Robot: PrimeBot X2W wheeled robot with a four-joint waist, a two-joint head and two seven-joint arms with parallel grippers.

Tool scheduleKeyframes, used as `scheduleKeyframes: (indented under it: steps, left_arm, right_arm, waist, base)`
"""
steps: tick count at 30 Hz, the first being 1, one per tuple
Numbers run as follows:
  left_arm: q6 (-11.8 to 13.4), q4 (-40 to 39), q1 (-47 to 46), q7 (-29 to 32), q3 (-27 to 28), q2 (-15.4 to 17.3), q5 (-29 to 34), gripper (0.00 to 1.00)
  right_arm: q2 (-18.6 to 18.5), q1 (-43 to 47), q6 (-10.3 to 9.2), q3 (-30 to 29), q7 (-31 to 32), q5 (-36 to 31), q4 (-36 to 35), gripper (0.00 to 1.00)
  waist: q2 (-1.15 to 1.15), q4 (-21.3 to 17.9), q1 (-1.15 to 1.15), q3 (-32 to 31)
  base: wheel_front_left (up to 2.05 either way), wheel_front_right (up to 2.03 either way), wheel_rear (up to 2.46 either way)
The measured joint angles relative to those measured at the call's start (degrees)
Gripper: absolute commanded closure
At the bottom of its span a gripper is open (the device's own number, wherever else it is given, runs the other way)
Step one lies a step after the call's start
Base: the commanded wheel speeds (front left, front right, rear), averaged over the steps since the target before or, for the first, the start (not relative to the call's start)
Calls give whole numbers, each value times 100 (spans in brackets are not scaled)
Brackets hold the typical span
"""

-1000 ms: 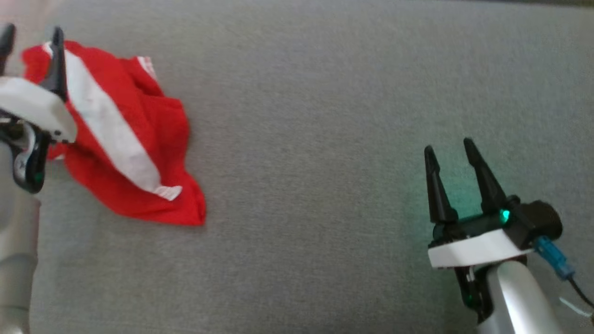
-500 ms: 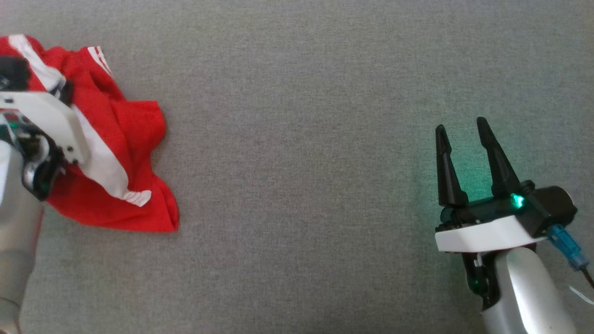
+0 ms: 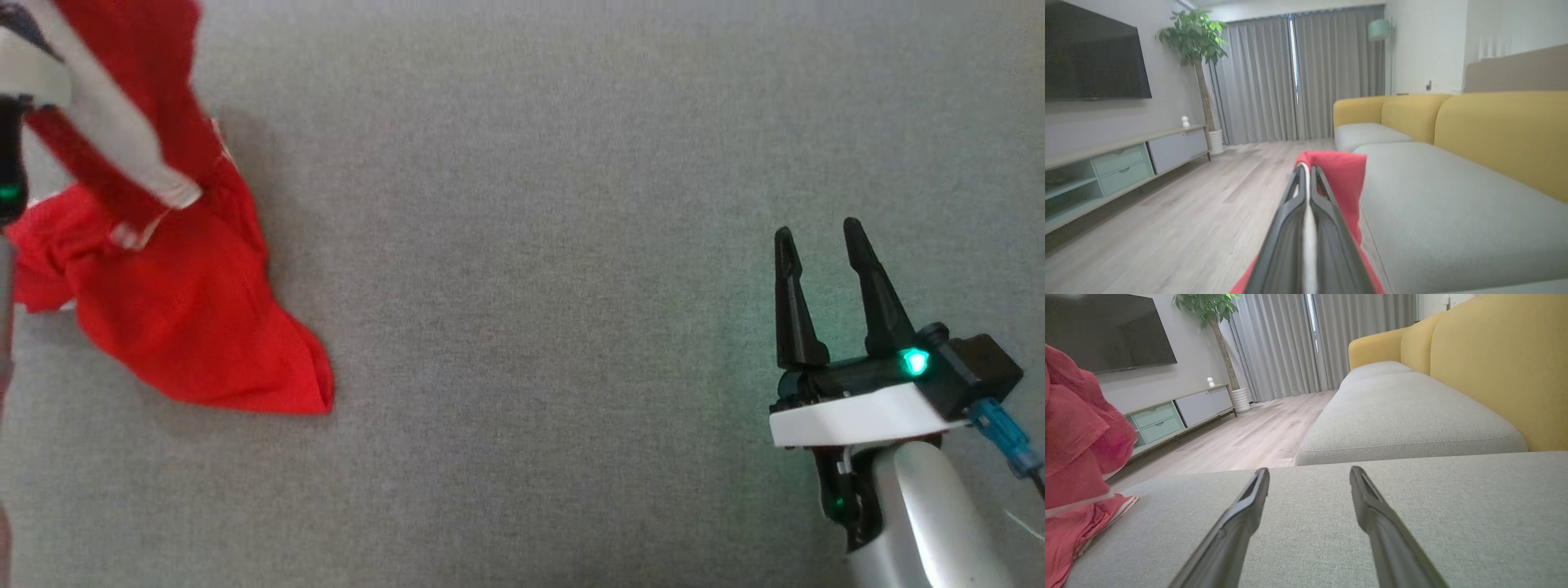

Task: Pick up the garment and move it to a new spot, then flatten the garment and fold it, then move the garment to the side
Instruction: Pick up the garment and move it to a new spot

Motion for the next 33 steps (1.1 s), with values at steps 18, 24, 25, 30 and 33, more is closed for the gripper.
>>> scheduleKeyframes:
  steps: [18,24,25,30,33]
  left_arm:
    - [380,-2160,1021,649,-860,-1267,-360,100]
    - [514,-2214,977,553,-1070,-1873,-391,100]
    - [533,-2195,907,499,-1083,-1984,-408,100]
    - [602,-1935,397,76,-1070,-2298,-414,100]
    - [694,-1595,318,-135,-1007,-2335,-415,44]
  right_arm:
    - [1,49,0,232,0,468,-52,0]
    - [0,-99,0,354,-1,673,-158,0]
    - [0,-130,0,374,0,715,-176,0]
    - [0,-175,0,425,-1,845,-244,0]
    - [0,-175,0,403,-1,845,-260,0]
  waist:
    - [0,-726,0,-430]
    - [0,-1308,0,-310]
    - [0,-1412,0,-283]
    - [0,-1876,1,-150]
    - [0,-2015,1,-83]
  base:
    - [0,0,0]
    - [0,0,0]
    - [0,0,0]
    - [0,0,0]
    - [0,0,0]
